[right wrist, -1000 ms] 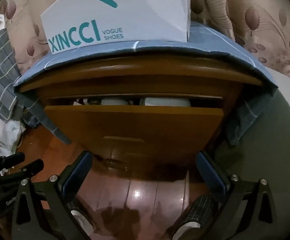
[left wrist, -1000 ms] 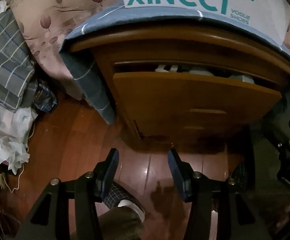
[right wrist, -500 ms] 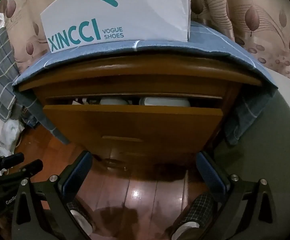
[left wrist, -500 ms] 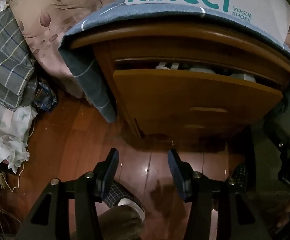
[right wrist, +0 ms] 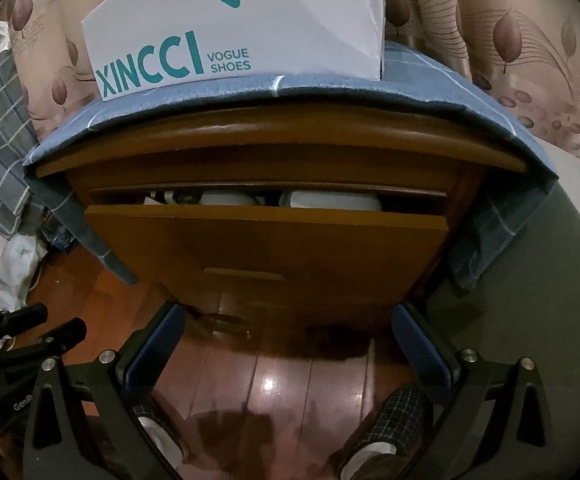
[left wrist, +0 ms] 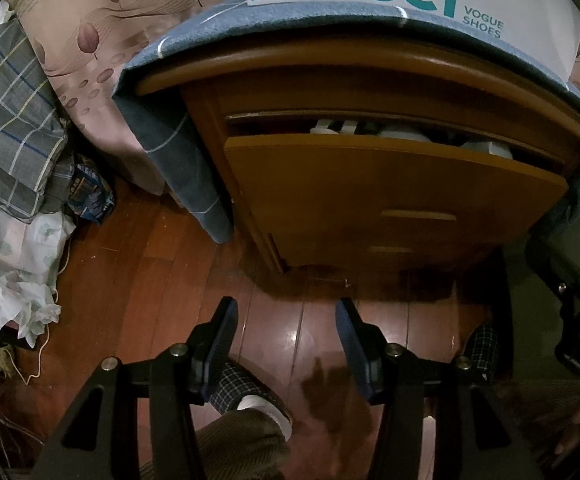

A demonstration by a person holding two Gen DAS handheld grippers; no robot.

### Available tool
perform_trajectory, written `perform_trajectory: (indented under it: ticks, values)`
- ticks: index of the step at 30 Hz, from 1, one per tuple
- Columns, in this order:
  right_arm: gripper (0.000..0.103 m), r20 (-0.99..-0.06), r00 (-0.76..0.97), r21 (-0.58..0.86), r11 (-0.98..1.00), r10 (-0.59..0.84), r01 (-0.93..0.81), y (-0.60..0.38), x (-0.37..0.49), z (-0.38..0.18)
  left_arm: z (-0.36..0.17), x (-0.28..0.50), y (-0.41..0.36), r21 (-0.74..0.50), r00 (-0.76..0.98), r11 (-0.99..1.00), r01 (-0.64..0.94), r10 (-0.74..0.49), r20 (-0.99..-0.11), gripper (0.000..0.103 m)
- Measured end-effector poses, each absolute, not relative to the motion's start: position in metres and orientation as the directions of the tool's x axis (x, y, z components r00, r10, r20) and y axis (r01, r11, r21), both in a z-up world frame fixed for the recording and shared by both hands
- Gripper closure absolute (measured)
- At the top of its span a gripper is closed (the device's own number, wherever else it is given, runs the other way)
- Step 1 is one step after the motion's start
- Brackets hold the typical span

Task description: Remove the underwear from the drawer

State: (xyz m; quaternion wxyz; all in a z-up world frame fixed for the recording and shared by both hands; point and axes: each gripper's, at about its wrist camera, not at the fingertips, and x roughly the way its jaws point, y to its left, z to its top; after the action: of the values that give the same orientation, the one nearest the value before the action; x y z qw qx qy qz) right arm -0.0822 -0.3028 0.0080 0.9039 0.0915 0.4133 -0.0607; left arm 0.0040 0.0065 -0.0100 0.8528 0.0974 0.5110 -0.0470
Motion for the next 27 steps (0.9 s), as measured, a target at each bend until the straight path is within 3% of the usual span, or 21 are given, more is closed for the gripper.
perform_trajectory:
  ticks: [27]
  values:
    - [0.001, -0.782, 0.623, 0.158, 0.968, 0.001, 0.197, -0.3062, -0.0789, -0.0003, -0.0163, 0.0039, 0.0068, 0.124, 0.461, 0.975, 0.184, 0.025, -0.887, 0.051]
